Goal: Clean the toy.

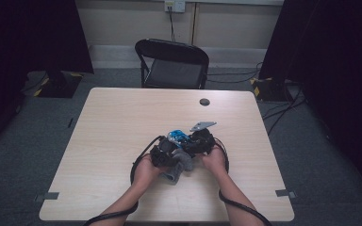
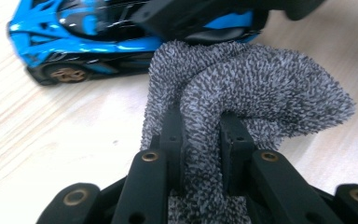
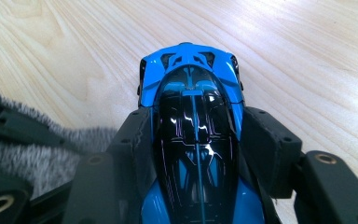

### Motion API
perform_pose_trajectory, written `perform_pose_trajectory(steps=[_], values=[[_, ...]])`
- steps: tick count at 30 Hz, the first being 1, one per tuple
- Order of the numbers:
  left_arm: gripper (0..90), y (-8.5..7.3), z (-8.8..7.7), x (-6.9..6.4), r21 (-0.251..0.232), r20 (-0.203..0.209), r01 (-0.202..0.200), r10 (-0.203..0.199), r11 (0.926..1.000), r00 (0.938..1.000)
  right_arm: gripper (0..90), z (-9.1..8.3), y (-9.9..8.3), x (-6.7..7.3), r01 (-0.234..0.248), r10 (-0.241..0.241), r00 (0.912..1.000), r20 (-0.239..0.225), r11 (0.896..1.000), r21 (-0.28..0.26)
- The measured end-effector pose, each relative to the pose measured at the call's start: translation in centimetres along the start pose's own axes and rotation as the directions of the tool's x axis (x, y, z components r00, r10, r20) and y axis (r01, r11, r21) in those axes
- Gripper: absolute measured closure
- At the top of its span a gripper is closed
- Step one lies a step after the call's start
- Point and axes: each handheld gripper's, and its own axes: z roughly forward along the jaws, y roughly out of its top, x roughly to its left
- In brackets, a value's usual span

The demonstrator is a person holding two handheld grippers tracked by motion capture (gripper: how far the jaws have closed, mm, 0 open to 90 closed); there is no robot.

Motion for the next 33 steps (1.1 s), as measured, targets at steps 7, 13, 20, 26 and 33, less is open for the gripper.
perform_pose_trajectory(steps=[7, 13, 20, 26, 33], values=[[74.6, -0.1, -0.1, 0.9, -0.005, -0.008, 0.022, -0.022, 0.9998, 0.9997, 44.3, -0.1, -0.1, 0.0, 0.002, -0.002, 1.0, 0.0, 1.0, -0.007], [74.5, 0.2, -0.2, 1.5, 0.01, -0.033, 0.02, -0.019, 0.9998, 0.9993, 44.3, -0.1, -0.1, 0.0, 0.002, -0.002, 1.0, 0.001, 1.0, -0.006], [74.5, 0.2, -0.5, 3.0, 0.026, -0.061, 0.048, -0.047, 0.9985, 0.9971, 44.3, -0.1, -0.2, 0.0, 0.004, -0.004, 1.0, 0.001, 1.0, -0.008], [74.5, 0.2, -0.7, 3.9, 0.024, -0.075, 0.072, -0.07, 0.9971, 0.9947, 44.3, -0.1, -0.3, 0.0, 0.0, 0.0, 1.0, 0.002, 1.0, -0.013], [74.6, 0.4, -0.9, 4.4, 0.04, -0.081, 0.081, -0.077, 0.996, 0.9937, 44.3, -0.1, -0.3, 0.0, 0.0, 0.0, 1.0, 0.001, 1.0, -0.014]])
